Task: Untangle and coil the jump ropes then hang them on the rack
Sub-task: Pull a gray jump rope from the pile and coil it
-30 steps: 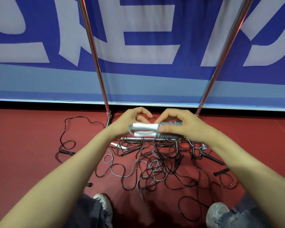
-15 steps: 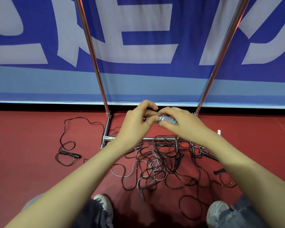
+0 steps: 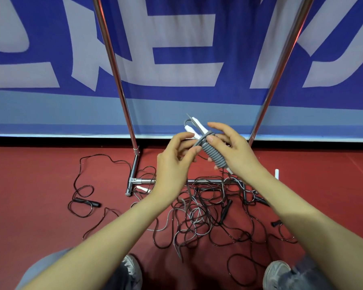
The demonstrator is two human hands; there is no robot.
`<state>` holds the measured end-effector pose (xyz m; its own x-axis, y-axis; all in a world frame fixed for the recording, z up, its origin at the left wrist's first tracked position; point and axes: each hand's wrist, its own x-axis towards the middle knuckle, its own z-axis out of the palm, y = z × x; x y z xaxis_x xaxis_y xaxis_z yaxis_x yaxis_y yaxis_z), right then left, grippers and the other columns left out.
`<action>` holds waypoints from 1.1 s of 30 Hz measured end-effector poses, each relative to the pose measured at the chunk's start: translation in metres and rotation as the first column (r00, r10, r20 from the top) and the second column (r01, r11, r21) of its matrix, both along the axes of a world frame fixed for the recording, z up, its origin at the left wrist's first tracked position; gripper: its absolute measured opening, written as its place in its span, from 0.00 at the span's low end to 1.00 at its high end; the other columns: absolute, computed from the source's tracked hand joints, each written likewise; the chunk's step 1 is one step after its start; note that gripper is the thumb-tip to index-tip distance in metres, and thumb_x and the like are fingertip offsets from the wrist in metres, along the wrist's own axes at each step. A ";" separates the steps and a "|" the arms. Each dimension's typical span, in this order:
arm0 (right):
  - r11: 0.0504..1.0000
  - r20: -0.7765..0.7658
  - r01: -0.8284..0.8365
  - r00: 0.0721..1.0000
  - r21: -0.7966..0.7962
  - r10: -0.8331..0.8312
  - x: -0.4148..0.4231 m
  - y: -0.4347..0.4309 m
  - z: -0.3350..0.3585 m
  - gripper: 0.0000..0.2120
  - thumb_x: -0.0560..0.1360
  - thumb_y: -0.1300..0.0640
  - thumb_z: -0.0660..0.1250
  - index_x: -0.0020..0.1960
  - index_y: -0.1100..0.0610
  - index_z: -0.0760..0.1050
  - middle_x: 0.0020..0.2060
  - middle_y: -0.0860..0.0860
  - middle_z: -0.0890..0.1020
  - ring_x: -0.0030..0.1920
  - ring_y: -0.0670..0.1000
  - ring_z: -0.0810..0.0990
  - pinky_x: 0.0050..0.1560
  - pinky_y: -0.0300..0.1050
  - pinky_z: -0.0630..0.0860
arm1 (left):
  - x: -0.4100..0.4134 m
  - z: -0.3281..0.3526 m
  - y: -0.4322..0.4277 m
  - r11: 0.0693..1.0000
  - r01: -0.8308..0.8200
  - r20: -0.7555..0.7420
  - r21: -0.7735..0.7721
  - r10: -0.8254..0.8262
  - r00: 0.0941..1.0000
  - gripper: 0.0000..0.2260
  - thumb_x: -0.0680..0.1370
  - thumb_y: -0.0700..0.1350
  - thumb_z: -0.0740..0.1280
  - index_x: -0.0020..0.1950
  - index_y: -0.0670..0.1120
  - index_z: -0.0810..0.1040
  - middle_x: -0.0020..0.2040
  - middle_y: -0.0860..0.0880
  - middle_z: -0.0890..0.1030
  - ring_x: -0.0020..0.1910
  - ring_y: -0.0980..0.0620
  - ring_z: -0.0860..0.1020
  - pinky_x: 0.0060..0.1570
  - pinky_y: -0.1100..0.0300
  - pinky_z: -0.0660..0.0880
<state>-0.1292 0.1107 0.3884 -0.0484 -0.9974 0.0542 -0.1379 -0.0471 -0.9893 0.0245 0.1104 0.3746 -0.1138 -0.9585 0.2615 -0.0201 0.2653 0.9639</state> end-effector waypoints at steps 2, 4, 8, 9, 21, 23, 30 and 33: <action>0.999 -0.022 0.018 1.000 -0.033 -0.018 0.000 0.002 0.000 0.10 0.78 0.55 0.65 0.59 0.47 0.75 0.50 0.52 0.82 0.37 0.58 0.83 0.28 0.47 0.80 | -0.002 -0.001 0.001 0.999 0.025 -0.077 0.039 -0.022 0.997 0.09 0.76 0.37 0.70 0.52 0.47 0.77 0.45 0.52 0.85 0.36 0.56 0.79 0.41 0.64 0.75; 0.998 -0.023 0.042 0.999 -0.051 -0.043 -0.001 0.004 0.000 0.07 0.78 0.54 0.66 0.55 0.47 0.75 0.50 0.52 0.81 0.37 0.59 0.84 0.28 0.48 0.80 | -0.001 -0.001 0.000 0.996 0.042 -0.128 0.075 -0.033 0.991 0.08 0.75 0.36 0.70 0.51 0.46 0.77 0.44 0.50 0.85 0.35 0.54 0.79 0.40 0.63 0.75; 0.997 -0.017 0.062 0.998 -0.050 -0.063 -0.001 0.004 0.000 0.02 0.78 0.54 0.66 0.50 0.48 0.74 0.48 0.53 0.82 0.36 0.59 0.84 0.28 0.48 0.79 | 0.002 0.000 -0.003 0.987 0.106 -0.159 0.122 -0.086 0.983 0.11 0.75 0.36 0.71 0.54 0.45 0.74 0.48 0.47 0.85 0.35 0.51 0.79 0.41 0.58 0.77; 0.997 0.000 0.067 0.998 -0.043 -0.067 -0.001 0.003 0.000 0.02 0.78 0.54 0.66 0.50 0.49 0.74 0.47 0.53 0.83 0.35 0.59 0.83 0.27 0.48 0.79 | 0.002 0.000 -0.004 0.985 0.116 -0.151 0.130 -0.096 0.984 0.13 0.75 0.36 0.70 0.56 0.46 0.72 0.50 0.47 0.84 0.35 0.50 0.79 0.40 0.58 0.76; 0.994 0.016 0.099 0.995 -0.033 -0.099 -0.008 -0.002 0.000 0.01 0.78 0.53 0.66 0.48 0.49 0.74 0.51 0.55 0.81 0.35 0.57 0.84 0.30 0.48 0.79 | 0.037 0.018 -0.027 0.819 0.323 -0.023 0.475 -0.355 0.934 0.14 0.82 0.45 0.59 0.65 0.37 0.69 0.36 0.44 0.82 0.25 0.55 0.69 0.28 0.65 0.71; 0.994 0.021 0.104 0.994 -0.046 -0.103 -0.010 -0.002 0.001 0.01 0.78 0.53 0.66 0.48 0.49 0.74 0.51 0.54 0.81 0.34 0.56 0.84 0.28 0.45 0.77 | 0.042 0.018 -0.030 0.770 0.350 -0.043 0.533 -0.388 0.920 0.13 0.82 0.42 0.60 0.64 0.37 0.70 0.39 0.44 0.84 0.27 0.55 0.71 0.30 0.66 0.72; 0.997 0.093 0.073 0.993 -0.036 -0.070 -0.012 -0.004 0.004 0.02 0.78 0.53 0.67 0.50 0.50 0.75 0.51 0.53 0.82 0.35 0.57 0.83 0.29 0.46 0.78 | 0.044 0.010 -0.034 0.669 0.407 -0.207 0.622 -0.361 0.909 0.07 0.77 0.36 0.65 0.54 0.41 0.76 0.39 0.48 0.84 0.30 0.57 0.76 0.35 0.67 0.76; 0.998 0.156 0.066 0.986 -0.020 -0.062 -0.013 -0.004 0.006 0.03 0.78 0.55 0.66 0.51 0.53 0.75 0.48 0.54 0.82 0.34 0.58 0.83 0.29 0.47 0.78 | 0.042 0.007 -0.037 0.814 0.310 -0.164 0.491 -0.263 0.951 0.07 0.77 0.33 0.65 0.53 0.41 0.75 0.36 0.47 0.84 0.28 0.58 0.76 0.32 0.68 0.73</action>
